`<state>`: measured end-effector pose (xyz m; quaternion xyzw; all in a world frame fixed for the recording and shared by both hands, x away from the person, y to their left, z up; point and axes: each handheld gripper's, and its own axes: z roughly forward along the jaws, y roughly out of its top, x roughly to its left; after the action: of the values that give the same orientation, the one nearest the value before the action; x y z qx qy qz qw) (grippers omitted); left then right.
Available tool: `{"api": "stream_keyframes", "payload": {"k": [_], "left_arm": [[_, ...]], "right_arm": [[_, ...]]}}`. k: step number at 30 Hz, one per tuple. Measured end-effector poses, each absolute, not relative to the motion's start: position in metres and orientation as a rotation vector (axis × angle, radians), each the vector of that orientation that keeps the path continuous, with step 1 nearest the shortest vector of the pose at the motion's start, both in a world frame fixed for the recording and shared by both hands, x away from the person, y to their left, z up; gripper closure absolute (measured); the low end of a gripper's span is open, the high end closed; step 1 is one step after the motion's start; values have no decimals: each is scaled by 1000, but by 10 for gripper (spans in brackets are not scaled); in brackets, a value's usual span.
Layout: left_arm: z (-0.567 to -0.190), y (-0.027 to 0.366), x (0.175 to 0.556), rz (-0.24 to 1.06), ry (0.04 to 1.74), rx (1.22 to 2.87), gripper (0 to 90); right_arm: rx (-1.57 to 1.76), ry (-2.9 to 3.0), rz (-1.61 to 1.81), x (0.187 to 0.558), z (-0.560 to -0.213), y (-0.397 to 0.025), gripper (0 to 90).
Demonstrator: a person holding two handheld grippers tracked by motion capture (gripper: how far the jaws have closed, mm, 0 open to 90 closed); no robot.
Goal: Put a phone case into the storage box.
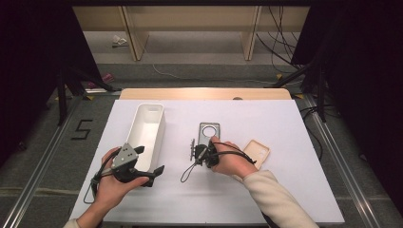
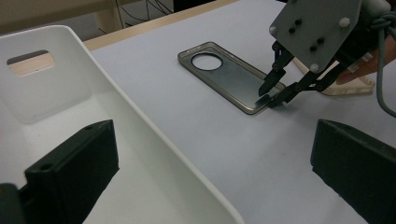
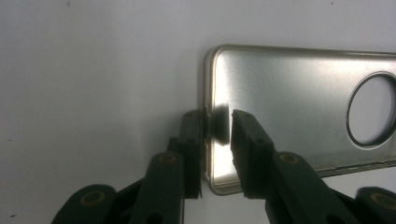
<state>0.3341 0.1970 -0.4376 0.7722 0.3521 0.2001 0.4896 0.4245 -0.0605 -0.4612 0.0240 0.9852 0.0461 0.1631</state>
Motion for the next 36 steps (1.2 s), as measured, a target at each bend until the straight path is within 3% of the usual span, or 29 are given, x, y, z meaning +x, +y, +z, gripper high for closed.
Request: {"api": "stream_keyframes", "payload": {"k": [11,36], "left_arm": [[-438,197,334,483,851,1876,4],[-438,196,334,485,848,1878,5]], "right_arm": [[46,2822,134,422,-462,-61,835],[45,2815,133,421,-462,-61,870]]}}
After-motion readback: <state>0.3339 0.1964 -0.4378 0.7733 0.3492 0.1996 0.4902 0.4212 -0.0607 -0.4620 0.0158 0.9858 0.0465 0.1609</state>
